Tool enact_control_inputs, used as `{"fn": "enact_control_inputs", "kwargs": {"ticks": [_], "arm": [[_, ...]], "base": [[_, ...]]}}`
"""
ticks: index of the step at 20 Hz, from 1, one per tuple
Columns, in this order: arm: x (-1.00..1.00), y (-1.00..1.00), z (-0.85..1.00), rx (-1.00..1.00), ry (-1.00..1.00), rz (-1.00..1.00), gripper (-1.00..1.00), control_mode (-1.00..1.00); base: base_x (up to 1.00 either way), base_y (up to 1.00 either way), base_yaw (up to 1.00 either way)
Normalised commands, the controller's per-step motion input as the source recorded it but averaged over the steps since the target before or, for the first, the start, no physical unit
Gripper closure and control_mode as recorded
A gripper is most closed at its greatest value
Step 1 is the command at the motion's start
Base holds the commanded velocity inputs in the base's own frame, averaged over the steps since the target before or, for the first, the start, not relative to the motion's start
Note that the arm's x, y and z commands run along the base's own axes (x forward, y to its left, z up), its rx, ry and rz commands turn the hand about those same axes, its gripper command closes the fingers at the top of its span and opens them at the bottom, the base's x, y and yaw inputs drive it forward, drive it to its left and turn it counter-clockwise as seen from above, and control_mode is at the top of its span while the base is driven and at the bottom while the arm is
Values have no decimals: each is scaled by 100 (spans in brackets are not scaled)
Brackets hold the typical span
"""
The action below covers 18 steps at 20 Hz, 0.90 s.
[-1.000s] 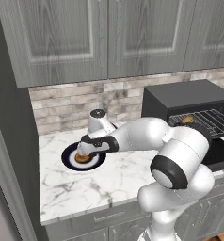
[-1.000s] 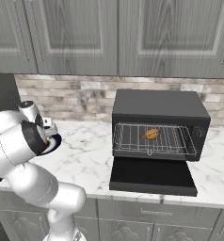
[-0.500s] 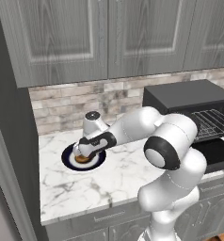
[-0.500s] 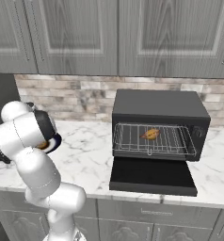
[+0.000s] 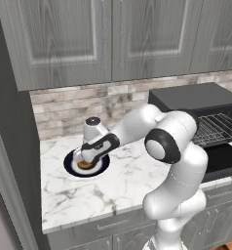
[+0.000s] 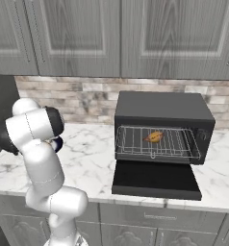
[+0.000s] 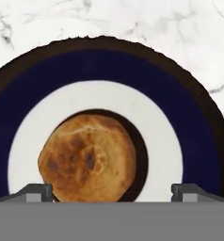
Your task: Open the toaster oven door. Place the bread on the top rack in the toaster oven and place the chicken drumstick on the bottom rack.
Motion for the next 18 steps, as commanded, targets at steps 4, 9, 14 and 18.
{"fn": "enact_control_inputs", "kwargs": {"ticks": [4, 9, 14, 18], "arm": [[9, 9, -16, 2, 2, 0, -100, -100], [11, 2, -14, 0, 1, 0, -100, -100], [11, 0, -13, 0, 1, 0, -100, -100], [10, 2, -15, 0, 3, 0, -100, -100]], "base": [[0, 0, 0], [0, 0, 0], [0, 0, 0], [0, 0, 0]]}}
